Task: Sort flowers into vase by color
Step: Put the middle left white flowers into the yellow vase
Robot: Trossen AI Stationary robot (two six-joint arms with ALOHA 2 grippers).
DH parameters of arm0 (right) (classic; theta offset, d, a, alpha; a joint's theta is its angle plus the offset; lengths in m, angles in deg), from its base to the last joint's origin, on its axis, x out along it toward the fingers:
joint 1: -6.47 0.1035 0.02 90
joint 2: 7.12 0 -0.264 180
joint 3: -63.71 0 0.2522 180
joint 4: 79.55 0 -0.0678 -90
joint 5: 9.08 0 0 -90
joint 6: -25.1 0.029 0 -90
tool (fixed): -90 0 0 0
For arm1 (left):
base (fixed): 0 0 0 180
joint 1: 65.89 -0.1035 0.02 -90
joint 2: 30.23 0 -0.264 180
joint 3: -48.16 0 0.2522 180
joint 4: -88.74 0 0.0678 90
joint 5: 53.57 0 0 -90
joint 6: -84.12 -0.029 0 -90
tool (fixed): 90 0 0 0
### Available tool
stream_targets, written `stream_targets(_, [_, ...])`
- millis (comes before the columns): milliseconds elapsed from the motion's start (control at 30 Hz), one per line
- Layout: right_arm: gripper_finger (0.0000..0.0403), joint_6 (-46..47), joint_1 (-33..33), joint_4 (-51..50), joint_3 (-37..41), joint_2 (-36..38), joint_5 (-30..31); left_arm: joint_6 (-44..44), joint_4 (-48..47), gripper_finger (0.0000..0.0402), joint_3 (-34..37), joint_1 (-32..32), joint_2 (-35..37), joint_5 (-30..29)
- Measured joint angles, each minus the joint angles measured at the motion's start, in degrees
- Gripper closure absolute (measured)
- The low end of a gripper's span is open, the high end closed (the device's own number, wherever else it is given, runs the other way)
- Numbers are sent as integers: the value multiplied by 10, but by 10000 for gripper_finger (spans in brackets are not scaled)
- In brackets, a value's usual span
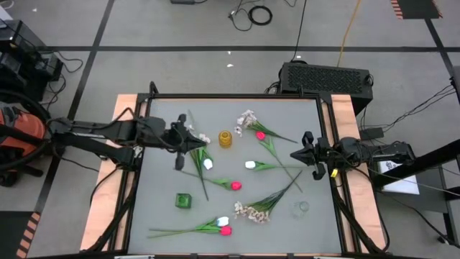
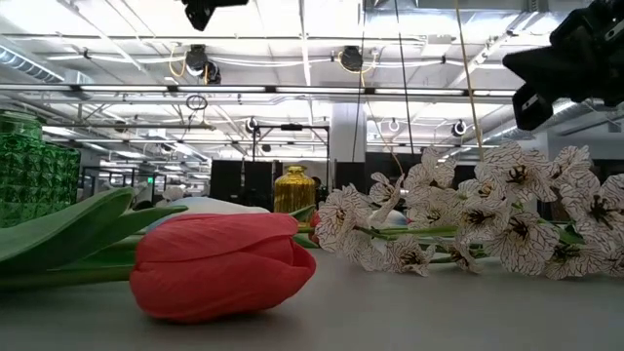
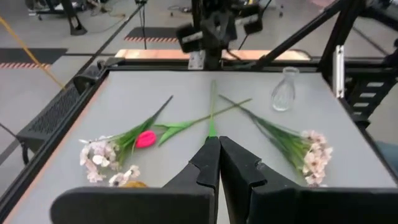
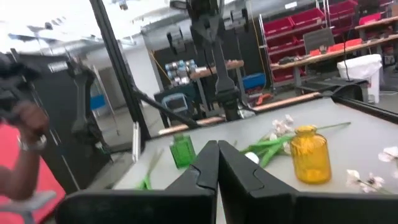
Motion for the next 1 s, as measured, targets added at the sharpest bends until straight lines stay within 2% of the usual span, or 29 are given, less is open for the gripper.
stream_targets(100, [403,14,0,23,1,0,0,-8,11,386,0,-4,-9,-26])
stream_targets(233, [403,-13,0,161,-3,0,-40,-3,16,386,0,-4,-12,-44])
stream_targets(300, [403,-12,0,175,-28,0,-38,6,17,386,0,-4,-11,-45])
stream_targets(400, [403,-30,0,106,-121,-16,18,19,15,386,0,-3,-11,-46])
stream_targets(500, [403,-54,0,-15,-240,-80,63,37,15,386,0,-3,-11,-47])
stream_targets(633, [403,-71,0,-112,-387,-207,57,56,12,386,0,-3,-11,-64])
stream_targets(767, [403,-70,0,-212,-502,-329,47,90,-3,386,0,-3,-11,-85])
stream_targets(867, [403,-83,1,-262,-538,-394,43,118,-8,386,0,-2,-11,-85])
stream_targets(1000, [403,-101,0,-276,-527,-463,47,159,-17,386,0,-2,-12,-102])
